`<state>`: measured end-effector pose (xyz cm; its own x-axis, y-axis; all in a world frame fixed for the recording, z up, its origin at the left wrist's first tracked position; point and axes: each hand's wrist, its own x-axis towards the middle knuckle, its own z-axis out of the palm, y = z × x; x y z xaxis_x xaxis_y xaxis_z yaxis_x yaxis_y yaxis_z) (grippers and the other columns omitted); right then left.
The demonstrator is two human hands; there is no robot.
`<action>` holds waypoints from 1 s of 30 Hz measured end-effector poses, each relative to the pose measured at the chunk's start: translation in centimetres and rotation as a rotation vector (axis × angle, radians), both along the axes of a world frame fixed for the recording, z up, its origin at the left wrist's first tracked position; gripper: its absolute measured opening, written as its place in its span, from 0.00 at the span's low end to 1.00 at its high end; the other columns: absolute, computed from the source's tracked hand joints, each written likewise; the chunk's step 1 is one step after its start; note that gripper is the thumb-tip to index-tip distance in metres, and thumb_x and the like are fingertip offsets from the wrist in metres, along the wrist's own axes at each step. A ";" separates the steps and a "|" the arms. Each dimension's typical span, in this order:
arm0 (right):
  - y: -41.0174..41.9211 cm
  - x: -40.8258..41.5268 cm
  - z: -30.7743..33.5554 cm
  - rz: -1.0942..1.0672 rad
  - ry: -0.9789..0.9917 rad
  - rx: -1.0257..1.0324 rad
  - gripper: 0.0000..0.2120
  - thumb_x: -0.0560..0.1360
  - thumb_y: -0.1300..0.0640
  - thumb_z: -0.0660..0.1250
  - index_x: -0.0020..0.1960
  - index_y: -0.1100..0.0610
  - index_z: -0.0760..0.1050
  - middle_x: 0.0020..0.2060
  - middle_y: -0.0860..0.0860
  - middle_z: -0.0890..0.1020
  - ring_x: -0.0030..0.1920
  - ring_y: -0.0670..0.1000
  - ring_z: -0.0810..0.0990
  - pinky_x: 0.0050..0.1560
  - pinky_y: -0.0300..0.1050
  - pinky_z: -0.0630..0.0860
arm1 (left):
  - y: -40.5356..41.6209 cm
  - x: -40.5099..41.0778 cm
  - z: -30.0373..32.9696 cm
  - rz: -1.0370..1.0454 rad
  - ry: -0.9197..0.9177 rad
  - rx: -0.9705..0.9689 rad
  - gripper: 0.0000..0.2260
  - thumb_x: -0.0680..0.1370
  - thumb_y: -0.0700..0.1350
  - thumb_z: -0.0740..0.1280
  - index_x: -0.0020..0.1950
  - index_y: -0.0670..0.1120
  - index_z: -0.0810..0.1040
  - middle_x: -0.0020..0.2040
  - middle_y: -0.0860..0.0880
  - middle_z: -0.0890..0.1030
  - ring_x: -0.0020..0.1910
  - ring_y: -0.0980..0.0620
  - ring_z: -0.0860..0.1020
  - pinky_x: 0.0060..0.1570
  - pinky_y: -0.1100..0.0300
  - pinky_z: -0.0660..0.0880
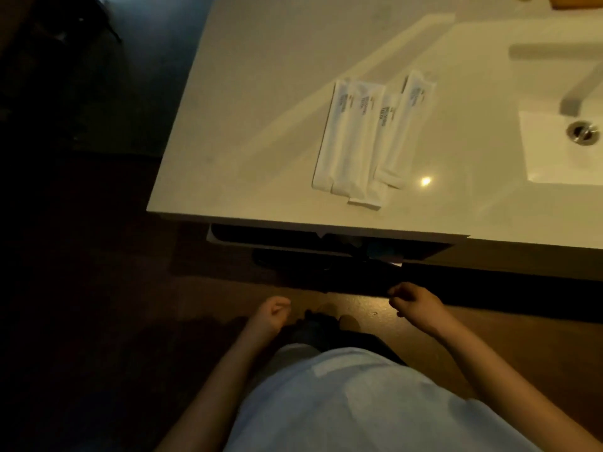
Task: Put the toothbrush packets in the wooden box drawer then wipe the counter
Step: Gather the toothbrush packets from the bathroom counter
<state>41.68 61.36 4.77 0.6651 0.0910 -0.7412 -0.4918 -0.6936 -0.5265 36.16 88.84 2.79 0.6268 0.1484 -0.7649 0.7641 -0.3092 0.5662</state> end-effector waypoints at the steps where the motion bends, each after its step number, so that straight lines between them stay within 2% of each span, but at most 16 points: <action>1: 0.0 0.4 1.4 -0.014 -0.048 0.025 0.12 0.76 0.59 0.63 0.59 0.56 0.74 0.55 0.56 0.80 0.52 0.54 0.79 0.53 0.49 0.75 | -0.3 1.6 1.3 -0.050 -0.067 0.001 0.06 0.77 0.38 0.61 0.45 0.48 0.72 0.42 0.46 0.76 0.43 0.49 0.74 0.42 0.66 0.71; 4: 0.3 1.3 6.4 -0.053 -0.184 0.093 0.12 0.76 0.58 0.64 0.58 0.51 0.75 0.50 0.49 0.80 0.51 0.49 0.78 0.51 0.42 0.73 | -1.6 5.7 6.1 -0.177 -0.232 -0.034 0.08 0.78 0.37 0.61 0.53 0.47 0.74 0.43 0.52 0.76 0.44 0.54 0.76 0.41 0.73 0.72; 7: 1.1 2.4 11.3 -0.116 -0.344 0.166 0.10 0.75 0.58 0.64 0.55 0.46 0.74 0.46 0.43 0.79 0.48 0.42 0.78 0.46 0.36 0.73 | -2.6 8.4 11.2 -0.239 -0.418 -0.036 0.10 0.77 0.38 0.62 0.52 0.53 0.74 0.47 0.53 0.79 0.45 0.56 0.78 0.42 0.75 0.73; 9: 1.9 4.1 13.1 -0.161 -0.448 0.179 0.11 0.75 0.57 0.64 0.56 0.47 0.74 0.48 0.43 0.79 0.48 0.41 0.77 0.46 0.35 0.73 | -3.1 10.5 13.5 -0.238 -0.526 0.019 0.10 0.77 0.40 0.62 0.55 0.52 0.75 0.49 0.54 0.79 0.45 0.59 0.78 0.42 0.75 0.72; 11: 2.7 6.6 13.3 -0.176 -0.551 0.119 0.14 0.75 0.55 0.64 0.61 0.50 0.73 0.54 0.46 0.78 0.51 0.44 0.76 0.51 0.39 0.73 | -3.4 13.5 14.5 -0.253 -0.590 0.179 0.12 0.77 0.44 0.62 0.60 0.51 0.74 0.54 0.54 0.78 0.47 0.61 0.76 0.45 0.73 0.69; 13: 3.5 9.9 12.4 -0.173 -0.669 0.006 0.19 0.75 0.54 0.65 0.65 0.53 0.70 0.62 0.51 0.75 0.58 0.48 0.74 0.57 0.42 0.70 | -3.4 16.7 14.2 -0.276 -0.592 0.336 0.17 0.77 0.50 0.61 0.65 0.48 0.72 0.62 0.51 0.75 0.54 0.57 0.74 0.52 0.65 0.68; 15: 4.1 13.4 11.0 -0.131 -0.756 -0.134 0.25 0.74 0.52 0.66 0.69 0.56 0.66 0.69 0.55 0.69 0.68 0.55 0.68 0.64 0.47 0.65 | -3.8 19.7 13.1 -0.334 -0.525 0.435 0.26 0.75 0.58 0.61 0.69 0.45 0.67 0.67 0.45 0.71 0.62 0.49 0.72 0.57 0.56 0.69; 17: 4.7 16.3 10.0 -0.062 -0.735 -0.260 0.32 0.72 0.49 0.67 0.73 0.55 0.60 0.74 0.57 0.61 0.72 0.58 0.60 0.69 0.54 0.62 | -4.9 21.8 12.3 -0.445 -0.426 0.556 0.34 0.72 0.65 0.60 0.68 0.42 0.66 0.67 0.42 0.69 0.64 0.44 0.70 0.58 0.51 0.69; 19: 5.1 18.0 8.9 0.017 -0.681 -0.364 0.36 0.70 0.46 0.68 0.73 0.54 0.58 0.74 0.56 0.60 0.72 0.59 0.59 0.66 0.58 0.64 | -6.2 23.1 11.8 -0.513 -0.392 0.619 0.38 0.69 0.69 0.60 0.66 0.42 0.68 0.65 0.41 0.70 0.63 0.42 0.70 0.56 0.49 0.70; 20: 5.2 18.4 8.4 0.056 -0.675 -0.401 0.35 0.69 0.45 0.69 0.71 0.55 0.61 0.72 0.56 0.63 0.70 0.60 0.63 0.63 0.59 0.67 | -6.8 23.5 11.5 -0.529 -0.392 0.639 0.39 0.68 0.70 0.60 0.65 0.41 0.68 0.64 0.41 0.70 0.63 0.42 0.69 0.57 0.48 0.70; 22: 5.5 18.6 7.6 0.115 -0.701 -0.438 0.28 0.67 0.44 0.70 0.60 0.58 0.69 0.62 0.57 0.70 0.62 0.59 0.70 0.55 0.57 0.71 | -7.4 23.8 10.9 -0.553 -0.407 0.699 0.40 0.66 0.70 0.62 0.65 0.40 0.68 0.64 0.40 0.69 0.63 0.41 0.67 0.61 0.47 0.69; 24: 5.4 18.2 7.0 0.119 -0.734 -0.408 0.22 0.67 0.47 0.71 0.52 0.60 0.71 0.55 0.57 0.72 0.57 0.59 0.72 0.50 0.54 0.70 | -7.6 24.0 10.4 -0.557 -0.430 0.736 0.38 0.66 0.67 0.65 0.64 0.41 0.68 0.64 0.41 0.68 0.63 0.41 0.66 0.63 0.48 0.68; 30: 5.5 16.2 6.8 0.019 -0.798 -0.252 0.10 0.66 0.59 0.70 0.44 0.62 0.74 0.46 0.55 0.73 0.49 0.56 0.73 0.41 0.42 0.65 | -7.8 24.3 9.5 -0.441 -0.463 0.577 0.33 0.64 0.59 0.72 0.63 0.43 0.68 0.60 0.43 0.72 0.58 0.43 0.74 0.58 0.47 0.75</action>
